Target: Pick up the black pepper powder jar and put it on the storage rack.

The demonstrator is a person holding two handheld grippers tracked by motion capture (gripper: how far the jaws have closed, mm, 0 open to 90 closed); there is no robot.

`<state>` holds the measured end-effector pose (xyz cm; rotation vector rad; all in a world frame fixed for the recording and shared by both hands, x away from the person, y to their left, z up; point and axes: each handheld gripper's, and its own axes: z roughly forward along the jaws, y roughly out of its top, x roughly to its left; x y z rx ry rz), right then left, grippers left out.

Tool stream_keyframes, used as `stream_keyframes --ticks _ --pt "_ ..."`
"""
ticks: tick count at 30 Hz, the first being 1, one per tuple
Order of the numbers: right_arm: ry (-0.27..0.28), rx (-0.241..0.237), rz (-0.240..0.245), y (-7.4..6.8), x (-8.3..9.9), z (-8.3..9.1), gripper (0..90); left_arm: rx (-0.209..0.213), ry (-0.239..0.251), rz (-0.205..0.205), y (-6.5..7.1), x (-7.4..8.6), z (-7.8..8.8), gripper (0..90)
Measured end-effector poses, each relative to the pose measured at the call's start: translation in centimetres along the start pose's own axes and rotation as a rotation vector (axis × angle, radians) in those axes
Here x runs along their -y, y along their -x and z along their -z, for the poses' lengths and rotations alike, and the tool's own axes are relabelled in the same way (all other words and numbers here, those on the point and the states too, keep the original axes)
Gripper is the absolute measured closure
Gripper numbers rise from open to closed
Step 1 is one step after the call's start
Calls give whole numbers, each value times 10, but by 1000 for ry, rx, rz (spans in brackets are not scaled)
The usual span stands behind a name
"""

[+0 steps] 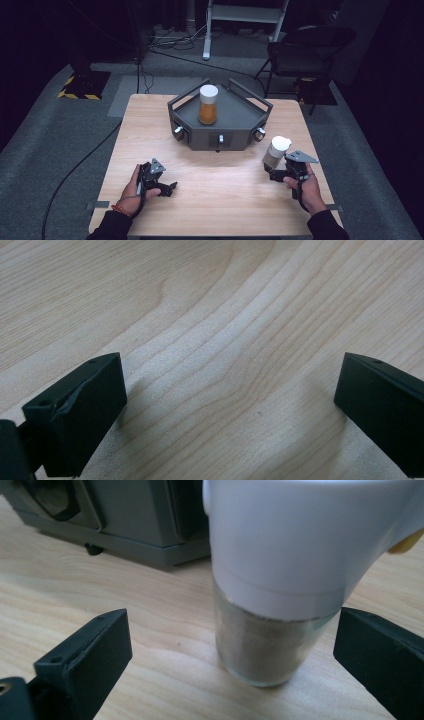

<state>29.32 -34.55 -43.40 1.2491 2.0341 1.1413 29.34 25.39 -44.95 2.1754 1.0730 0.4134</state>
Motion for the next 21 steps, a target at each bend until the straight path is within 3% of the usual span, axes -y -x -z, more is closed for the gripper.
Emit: stream_keyframes --ticks 4,12,21 --pt "14 3 -27 2 -1 -3 22 0 0 0 0 0 0 4" --pt "34 17 -34 2 -5 -12 31 0 0 -1 0 0 0 4" --pt "73 47 -75 2 -5 -21 181 1 1 -2 0 0 0 4"
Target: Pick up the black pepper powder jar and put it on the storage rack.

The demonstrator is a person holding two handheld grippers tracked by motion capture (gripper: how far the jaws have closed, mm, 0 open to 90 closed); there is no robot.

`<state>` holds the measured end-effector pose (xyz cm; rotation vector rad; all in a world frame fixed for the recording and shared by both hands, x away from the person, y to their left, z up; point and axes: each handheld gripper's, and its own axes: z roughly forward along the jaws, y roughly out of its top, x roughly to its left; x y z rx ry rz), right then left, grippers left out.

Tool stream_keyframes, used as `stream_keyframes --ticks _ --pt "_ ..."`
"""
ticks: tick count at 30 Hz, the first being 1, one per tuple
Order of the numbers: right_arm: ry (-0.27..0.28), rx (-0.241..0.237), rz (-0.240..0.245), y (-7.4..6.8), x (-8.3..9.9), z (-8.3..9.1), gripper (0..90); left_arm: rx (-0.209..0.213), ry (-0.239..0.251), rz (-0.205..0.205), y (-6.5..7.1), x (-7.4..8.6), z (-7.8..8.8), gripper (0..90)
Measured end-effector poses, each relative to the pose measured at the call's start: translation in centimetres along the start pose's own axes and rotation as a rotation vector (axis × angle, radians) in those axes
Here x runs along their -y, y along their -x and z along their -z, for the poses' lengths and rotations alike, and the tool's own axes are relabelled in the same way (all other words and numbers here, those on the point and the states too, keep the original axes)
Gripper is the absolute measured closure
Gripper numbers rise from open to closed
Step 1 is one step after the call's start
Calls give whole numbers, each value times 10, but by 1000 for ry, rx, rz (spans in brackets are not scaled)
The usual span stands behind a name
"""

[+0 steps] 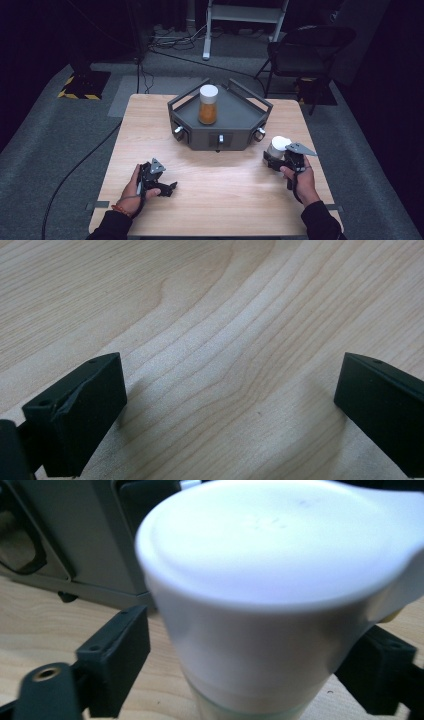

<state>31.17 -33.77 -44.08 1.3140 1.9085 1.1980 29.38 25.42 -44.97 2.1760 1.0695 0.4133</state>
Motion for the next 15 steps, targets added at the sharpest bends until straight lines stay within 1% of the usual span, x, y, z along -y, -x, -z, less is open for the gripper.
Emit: stream_keyframes --ticks 2,4,6,15 --pt "13 13 -13 0 1 -1 276 0 0 2 0 0 0 4" --pt "19 12 -8 2 1 -1 285 1 -1 0 0 0 0 4" --pt "23 15 10 1 2 -2 291 1 -1 -1 0 0 0 4" --pt "37 6 14 3 5 -1 295 2 0 0 0 0 0 3"
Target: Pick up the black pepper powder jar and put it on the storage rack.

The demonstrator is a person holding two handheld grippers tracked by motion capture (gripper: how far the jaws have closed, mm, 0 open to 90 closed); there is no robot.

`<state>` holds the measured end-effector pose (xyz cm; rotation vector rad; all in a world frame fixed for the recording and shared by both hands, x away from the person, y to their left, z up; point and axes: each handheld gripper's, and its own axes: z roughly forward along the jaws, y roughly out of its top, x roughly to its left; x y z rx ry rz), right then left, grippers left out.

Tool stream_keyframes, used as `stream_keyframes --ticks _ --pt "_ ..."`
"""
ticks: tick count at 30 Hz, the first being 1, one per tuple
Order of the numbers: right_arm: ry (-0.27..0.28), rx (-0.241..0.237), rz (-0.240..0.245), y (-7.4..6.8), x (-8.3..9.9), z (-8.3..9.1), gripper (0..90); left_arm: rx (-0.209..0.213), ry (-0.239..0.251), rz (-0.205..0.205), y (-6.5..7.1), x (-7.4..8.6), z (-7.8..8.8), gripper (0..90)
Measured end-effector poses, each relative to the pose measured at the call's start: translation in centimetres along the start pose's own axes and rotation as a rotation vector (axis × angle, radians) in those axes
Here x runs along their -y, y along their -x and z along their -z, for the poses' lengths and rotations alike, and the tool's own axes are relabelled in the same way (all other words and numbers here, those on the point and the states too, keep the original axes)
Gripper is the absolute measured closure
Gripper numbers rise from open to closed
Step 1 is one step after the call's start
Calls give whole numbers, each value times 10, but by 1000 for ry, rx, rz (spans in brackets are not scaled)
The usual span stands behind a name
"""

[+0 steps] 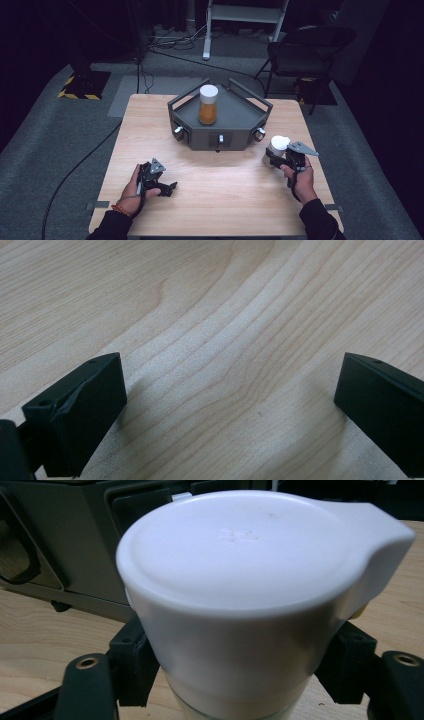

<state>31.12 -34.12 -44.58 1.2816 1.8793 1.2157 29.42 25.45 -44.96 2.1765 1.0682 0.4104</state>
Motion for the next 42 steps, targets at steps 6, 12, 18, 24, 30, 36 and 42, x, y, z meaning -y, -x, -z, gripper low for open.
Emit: stream_keyframes --ticks 6,12,18,24,30,36,42 --pt "15 -9 -3 0 -2 8 296 0 0 0 0 0 0 4" --pt "24 -26 -9 -2 -8 16 297 0 0 0 0 0 0 4" --pt "22 -40 7 -6 -11 20 298 0 0 0 0 0 0 4" --pt "26 -50 -1 -9 -15 23 298 0 0 0 0 0 0 4" --pt "35 -59 -1 -10 -23 29 298 0 0 0 0 0 0 4" --pt "43 -70 8 -15 -33 35 299 0 0 0 0 0 0 4" --pt "57 -75 13 -22 -47 39 299 0 0 0 0 0 0 4"
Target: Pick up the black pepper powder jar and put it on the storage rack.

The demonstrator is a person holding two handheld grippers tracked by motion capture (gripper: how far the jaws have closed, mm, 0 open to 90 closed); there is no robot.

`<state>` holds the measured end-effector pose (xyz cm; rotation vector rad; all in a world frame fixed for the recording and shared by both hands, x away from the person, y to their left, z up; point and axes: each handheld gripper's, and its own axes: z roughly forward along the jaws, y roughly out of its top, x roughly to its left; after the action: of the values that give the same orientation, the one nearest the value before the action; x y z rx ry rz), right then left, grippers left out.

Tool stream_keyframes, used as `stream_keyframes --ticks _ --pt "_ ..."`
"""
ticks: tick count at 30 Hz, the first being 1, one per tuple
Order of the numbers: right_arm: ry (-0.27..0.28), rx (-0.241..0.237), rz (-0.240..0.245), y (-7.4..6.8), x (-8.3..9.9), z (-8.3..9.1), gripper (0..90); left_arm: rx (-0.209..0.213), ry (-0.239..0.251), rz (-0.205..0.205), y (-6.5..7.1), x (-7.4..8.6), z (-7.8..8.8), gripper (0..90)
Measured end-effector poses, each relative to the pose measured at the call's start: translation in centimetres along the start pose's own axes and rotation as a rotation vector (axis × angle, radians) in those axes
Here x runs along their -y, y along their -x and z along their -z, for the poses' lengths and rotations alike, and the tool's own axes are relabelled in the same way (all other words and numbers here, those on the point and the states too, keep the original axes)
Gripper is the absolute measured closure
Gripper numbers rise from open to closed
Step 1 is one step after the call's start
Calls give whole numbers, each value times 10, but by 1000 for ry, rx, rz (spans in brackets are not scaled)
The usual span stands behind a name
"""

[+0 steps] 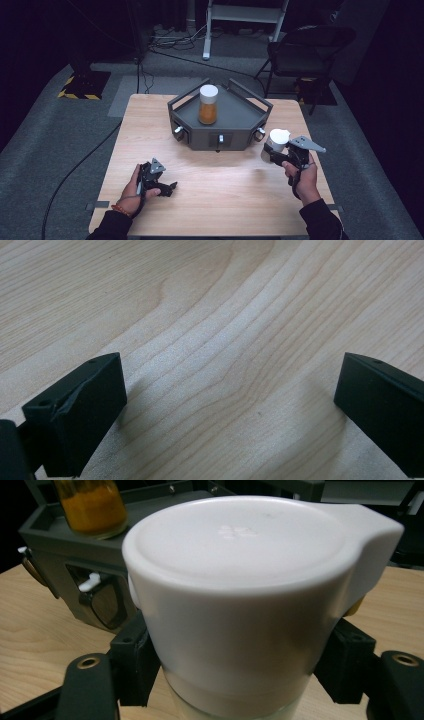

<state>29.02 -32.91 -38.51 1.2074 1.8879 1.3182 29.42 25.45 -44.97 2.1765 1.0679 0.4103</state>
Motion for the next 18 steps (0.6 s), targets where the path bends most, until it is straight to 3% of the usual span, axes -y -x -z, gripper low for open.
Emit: stream_keyframes --ticks 10,18 --pt "37 -21 3 -7 -25 -1 299 0 0 0 0 0 0 4" --pt "52 -32 34 -15 -48 -4 299 0 -1 -1 0 0 0 4"
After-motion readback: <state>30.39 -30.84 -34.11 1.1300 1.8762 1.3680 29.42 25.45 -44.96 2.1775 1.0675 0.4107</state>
